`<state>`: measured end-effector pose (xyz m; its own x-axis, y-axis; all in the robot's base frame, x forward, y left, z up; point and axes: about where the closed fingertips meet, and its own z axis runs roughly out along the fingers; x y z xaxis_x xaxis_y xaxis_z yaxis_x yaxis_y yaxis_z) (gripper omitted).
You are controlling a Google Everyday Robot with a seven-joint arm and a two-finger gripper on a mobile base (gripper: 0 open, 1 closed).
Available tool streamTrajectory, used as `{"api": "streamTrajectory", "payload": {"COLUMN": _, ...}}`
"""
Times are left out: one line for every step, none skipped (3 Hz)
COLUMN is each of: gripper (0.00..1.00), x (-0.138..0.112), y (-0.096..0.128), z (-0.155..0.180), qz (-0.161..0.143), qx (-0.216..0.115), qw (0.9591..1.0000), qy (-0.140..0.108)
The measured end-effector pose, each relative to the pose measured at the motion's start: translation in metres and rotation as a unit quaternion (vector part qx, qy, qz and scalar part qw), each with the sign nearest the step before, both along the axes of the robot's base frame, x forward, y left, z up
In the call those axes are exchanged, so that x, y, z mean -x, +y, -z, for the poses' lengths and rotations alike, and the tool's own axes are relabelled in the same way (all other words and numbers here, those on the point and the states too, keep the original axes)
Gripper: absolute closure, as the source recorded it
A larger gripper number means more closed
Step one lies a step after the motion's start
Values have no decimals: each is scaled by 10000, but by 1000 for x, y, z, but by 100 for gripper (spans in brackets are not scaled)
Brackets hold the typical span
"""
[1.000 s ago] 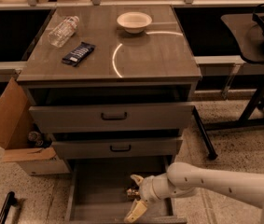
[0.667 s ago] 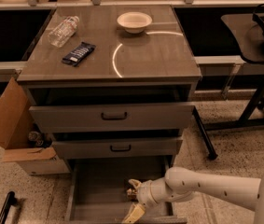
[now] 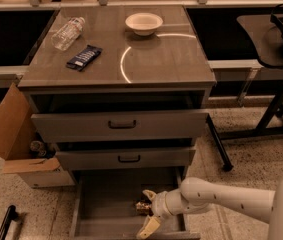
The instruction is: Pick orange can from bottom drawer and place on counter
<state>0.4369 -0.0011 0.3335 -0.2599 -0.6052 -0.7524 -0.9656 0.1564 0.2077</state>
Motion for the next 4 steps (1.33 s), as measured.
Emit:
{"api": "streamTrajectory", "payload": {"gripper": 0, "x": -25, "y": -31, "z": 34, "qz": -159, "qx": 288, "qw": 9993, "qy": -201}}
{"api": "streamTrajectory", "payload": {"gripper": 0, "x": -74, "y": -69, "z": 90, "qz": -307, "qx": 415, "qw": 9979, "qy": -403}}
{"api": "streamTrajectory", "payload": {"gripper": 0, "x": -75, "y": -67, "z": 92, "qz": -328, "qx": 425, "qw": 9976, "qy": -430}}
{"api": "streamTrajectory", "payload": {"gripper": 0, "x": -82, "y": -62, "z": 112, "qz": -486, "qx": 615, "qw": 9955, "qy": -530}}
